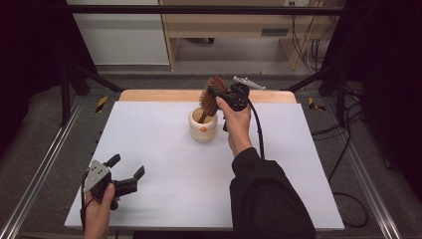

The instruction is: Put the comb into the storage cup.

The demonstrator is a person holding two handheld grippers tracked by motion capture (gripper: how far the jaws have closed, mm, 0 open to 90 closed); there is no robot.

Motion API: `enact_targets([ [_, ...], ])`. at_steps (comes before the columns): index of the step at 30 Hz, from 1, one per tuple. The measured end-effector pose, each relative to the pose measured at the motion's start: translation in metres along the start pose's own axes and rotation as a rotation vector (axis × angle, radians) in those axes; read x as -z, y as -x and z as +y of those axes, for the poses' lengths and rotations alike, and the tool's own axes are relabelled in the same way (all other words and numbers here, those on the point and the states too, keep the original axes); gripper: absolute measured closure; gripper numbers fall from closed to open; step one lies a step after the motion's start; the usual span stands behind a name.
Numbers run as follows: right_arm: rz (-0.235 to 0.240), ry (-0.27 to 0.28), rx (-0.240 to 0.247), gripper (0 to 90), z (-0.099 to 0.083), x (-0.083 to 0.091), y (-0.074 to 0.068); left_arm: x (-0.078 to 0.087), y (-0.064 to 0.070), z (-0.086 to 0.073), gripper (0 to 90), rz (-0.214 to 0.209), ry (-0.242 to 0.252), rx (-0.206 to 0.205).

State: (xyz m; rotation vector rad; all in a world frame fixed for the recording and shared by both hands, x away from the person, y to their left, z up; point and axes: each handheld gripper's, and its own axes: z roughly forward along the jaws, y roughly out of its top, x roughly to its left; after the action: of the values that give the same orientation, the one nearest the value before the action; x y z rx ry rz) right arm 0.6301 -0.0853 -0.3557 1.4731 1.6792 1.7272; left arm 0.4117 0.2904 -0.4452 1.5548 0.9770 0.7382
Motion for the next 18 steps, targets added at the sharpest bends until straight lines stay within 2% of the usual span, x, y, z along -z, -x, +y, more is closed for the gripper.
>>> enact_targets([
  [18, 0.002, 0.005, -0.024, 50.5, -0.0036, -0.0001, 0.0056, 0.0004, -0.0004, -0.0001, 1.8, 0.004, 0.001, 0.006],
])
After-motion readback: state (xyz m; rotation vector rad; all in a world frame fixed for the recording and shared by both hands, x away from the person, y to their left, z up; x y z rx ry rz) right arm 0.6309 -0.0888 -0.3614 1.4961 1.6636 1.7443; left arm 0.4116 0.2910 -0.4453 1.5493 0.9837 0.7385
